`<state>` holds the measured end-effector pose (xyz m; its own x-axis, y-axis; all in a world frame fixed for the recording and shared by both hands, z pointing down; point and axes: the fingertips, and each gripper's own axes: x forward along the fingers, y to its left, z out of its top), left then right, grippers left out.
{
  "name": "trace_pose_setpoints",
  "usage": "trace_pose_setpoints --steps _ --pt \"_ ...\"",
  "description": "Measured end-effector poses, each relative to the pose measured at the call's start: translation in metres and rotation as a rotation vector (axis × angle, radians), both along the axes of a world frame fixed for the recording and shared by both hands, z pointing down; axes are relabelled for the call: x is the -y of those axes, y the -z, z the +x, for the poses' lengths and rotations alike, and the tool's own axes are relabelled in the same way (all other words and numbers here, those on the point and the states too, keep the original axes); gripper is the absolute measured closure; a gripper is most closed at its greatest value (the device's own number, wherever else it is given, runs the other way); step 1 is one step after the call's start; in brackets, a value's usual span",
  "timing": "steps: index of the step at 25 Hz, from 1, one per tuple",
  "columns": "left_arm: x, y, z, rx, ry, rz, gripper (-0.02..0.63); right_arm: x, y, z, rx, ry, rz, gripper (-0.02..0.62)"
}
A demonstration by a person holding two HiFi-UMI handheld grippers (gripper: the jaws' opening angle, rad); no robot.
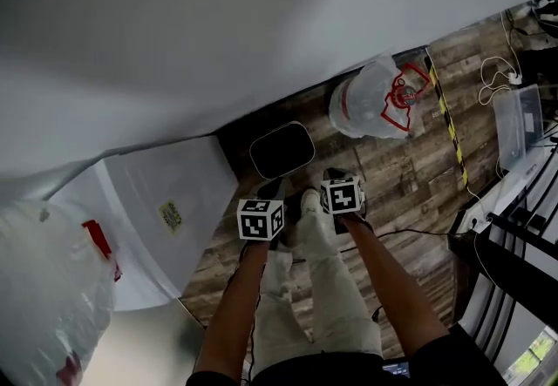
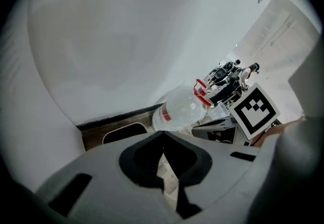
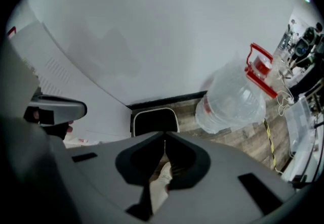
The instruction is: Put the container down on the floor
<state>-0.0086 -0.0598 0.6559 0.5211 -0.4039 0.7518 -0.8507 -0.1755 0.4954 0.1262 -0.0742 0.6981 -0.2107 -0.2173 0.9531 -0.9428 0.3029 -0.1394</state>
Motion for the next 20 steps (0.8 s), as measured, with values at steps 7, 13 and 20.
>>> trace_pose_setpoints --steps 7,13,20 --pt "0.0 0.055 -0.004 0.03 -0.022 0.06 0.591 0.014 0.07 -0.021 0.026 0.056 0.088 0.561" --pt "-0.02 0.089 -0.009 0.014 -0.016 0.052 0.591 -0.004 0.108 -0.018 0.068 -0.037 0.084 0.565" --pt "-0.019 0.149 -0.011 0.025 -0.036 0.139 0.591 -0.027 0.168 -0.032 0.152 -0.063 0.132 0.565"
